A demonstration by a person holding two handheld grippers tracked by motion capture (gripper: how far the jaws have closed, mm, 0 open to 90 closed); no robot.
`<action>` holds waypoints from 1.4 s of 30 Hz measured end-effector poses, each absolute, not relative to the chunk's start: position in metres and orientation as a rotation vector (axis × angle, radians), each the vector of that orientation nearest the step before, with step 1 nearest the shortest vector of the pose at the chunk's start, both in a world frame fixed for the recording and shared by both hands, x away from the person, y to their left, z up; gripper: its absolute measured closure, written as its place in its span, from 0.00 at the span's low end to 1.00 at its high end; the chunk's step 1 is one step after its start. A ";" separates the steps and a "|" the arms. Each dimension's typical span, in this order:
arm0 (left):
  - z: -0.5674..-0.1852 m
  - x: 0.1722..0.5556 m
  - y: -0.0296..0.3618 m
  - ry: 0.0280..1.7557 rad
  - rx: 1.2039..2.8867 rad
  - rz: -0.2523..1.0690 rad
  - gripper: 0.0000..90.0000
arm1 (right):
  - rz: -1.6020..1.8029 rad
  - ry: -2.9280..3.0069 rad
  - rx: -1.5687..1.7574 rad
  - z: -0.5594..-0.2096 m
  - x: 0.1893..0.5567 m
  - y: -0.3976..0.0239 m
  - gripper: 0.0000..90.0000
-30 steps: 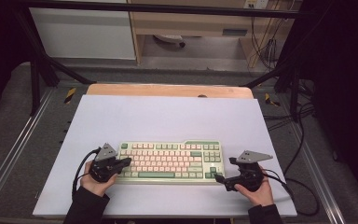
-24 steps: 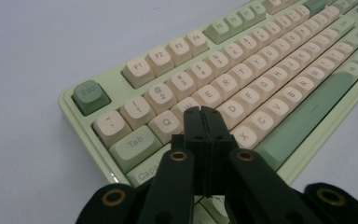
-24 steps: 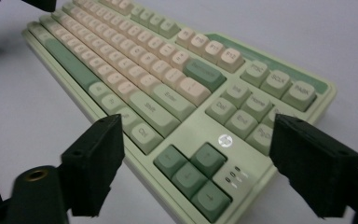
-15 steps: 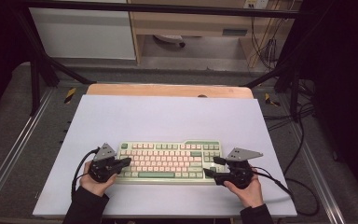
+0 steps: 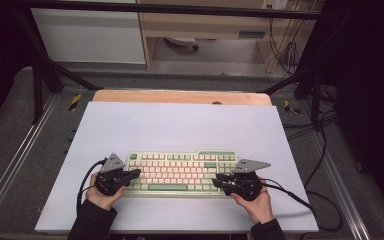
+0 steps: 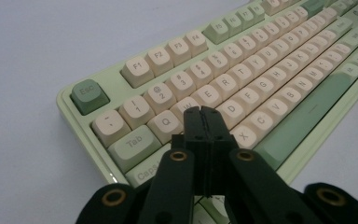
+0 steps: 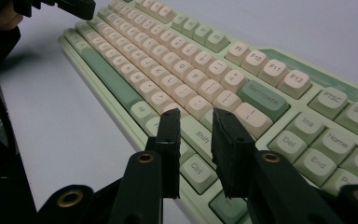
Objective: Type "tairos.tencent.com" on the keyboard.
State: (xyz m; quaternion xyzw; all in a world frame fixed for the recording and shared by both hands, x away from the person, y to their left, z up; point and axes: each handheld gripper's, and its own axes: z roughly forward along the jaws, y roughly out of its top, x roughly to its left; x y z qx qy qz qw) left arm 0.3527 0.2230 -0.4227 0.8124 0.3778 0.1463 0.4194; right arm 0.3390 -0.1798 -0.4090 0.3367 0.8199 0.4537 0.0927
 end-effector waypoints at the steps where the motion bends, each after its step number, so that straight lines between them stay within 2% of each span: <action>1: -0.423 0.353 0.223 0.947 2.038 0.367 1.00 | 1.347 2.440 0.996 -0.409 0.339 -0.178 0.82; 8: -0.422 0.352 0.223 0.949 2.035 0.369 1.00 | 1.362 2.464 0.991 -0.407 0.342 -0.167 0.93; 17: -0.423 0.352 0.223 0.946 2.036 0.371 1.00 | 1.378 2.473 0.995 -0.401 0.348 -0.146 1.00; 42: -0.422 0.353 0.223 0.947 2.033 0.370 1.00 | 1.311 2.468 0.997 -0.408 0.377 -0.086 1.00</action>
